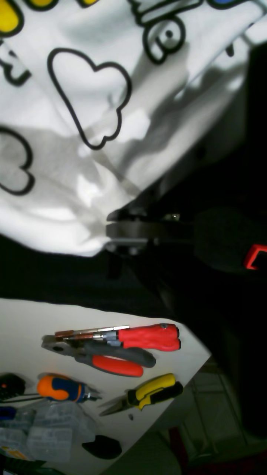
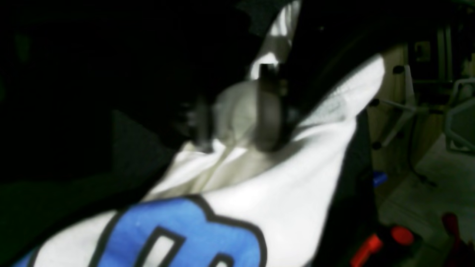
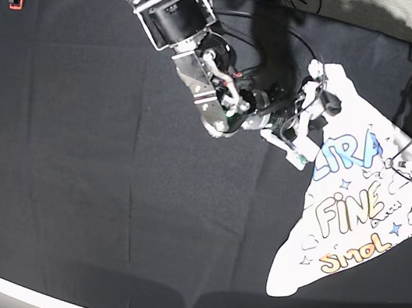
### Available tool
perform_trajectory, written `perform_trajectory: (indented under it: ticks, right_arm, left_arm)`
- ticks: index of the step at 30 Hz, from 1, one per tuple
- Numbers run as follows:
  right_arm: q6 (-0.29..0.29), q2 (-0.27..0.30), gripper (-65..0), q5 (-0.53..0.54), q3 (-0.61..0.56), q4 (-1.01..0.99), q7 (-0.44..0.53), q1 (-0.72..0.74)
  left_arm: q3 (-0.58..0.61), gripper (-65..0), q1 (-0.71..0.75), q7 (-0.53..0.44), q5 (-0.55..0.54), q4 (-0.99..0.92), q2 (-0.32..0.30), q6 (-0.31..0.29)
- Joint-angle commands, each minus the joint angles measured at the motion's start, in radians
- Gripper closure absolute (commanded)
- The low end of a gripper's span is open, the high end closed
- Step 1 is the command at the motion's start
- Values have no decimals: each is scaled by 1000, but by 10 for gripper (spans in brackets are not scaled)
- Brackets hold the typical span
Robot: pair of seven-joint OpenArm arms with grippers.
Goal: Layout the t-shirt on the table in an organized manner, then fold the t-shirt properly
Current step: 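Grasp the t-shirt edge with the right gripper and pull it flat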
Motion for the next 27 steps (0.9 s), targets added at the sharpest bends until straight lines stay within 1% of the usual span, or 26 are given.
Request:
perform_trajectory:
  ticks: [1, 2, 3, 5, 7, 9, 13, 16, 17, 20, 23, 25, 27]
  right_arm:
    - [10, -10, -41, 7, -1, 9, 10, 16]
    - [10, -10, 0, 3, 0, 10, 10, 16]
    - [10, -10, 0, -11, 5, 10, 9, 18]
    - [10, -10, 0, -72, 25, 10, -7, 25]
    - [10, -10, 0, -115, 73, 11, -79, 38]
    - [10, -10, 0, -132, 158, 25, -146, 50]
    - [10, -5, 0, -111, 391, 129, -160, 52]
    - [10, 19, 0, -100, 560, 251, -217, 53]
    - [10, 34, 0, -93, 604, 294, -234, 53]
    - [10, 95, 0, -18, 696, 396, -284, 52]
    - [10, 167, 0, -13, 775, 472, -304, 52]
    - [10, 225, 0, 15, 827, 504, -325, 52]
    - [10, 281, 0, 80, 879, 519, -352, 52]
  left_arm:
    - [-6, 0, -17, -21, 13, 16, -19, 5]
    - [-6, 0, -17, -22, 13, 16, -19, 4]
    - [-6, 0, -17, -24, 13, 16, -19, 4]
    - [-6, 0, -17, -24, 14, 16, -20, 4]
    - [-6, 0, -17, -24, 14, 16, -20, 4]
    - [-6, 0, -17, -24, 14, 16, -20, 3]
    - [-6, 0, -17, -24, 14, 16, -20, 4]
    - [-6, 0, -18, -24, 14, 16, -19, 5]
    - [-6, 0, -18, -24, 13, 16, -19, 5]
    - [-6, 0, -19, -24, 13, 16, -19, 5]
    - [-6, 0, -20, -19, 13, 18, -19, 5]
    - [-6, 0, -20, 16, -3, 24, -19, 5]
    - [-6, 0, -19, 71, -70, 43, -19, 5]
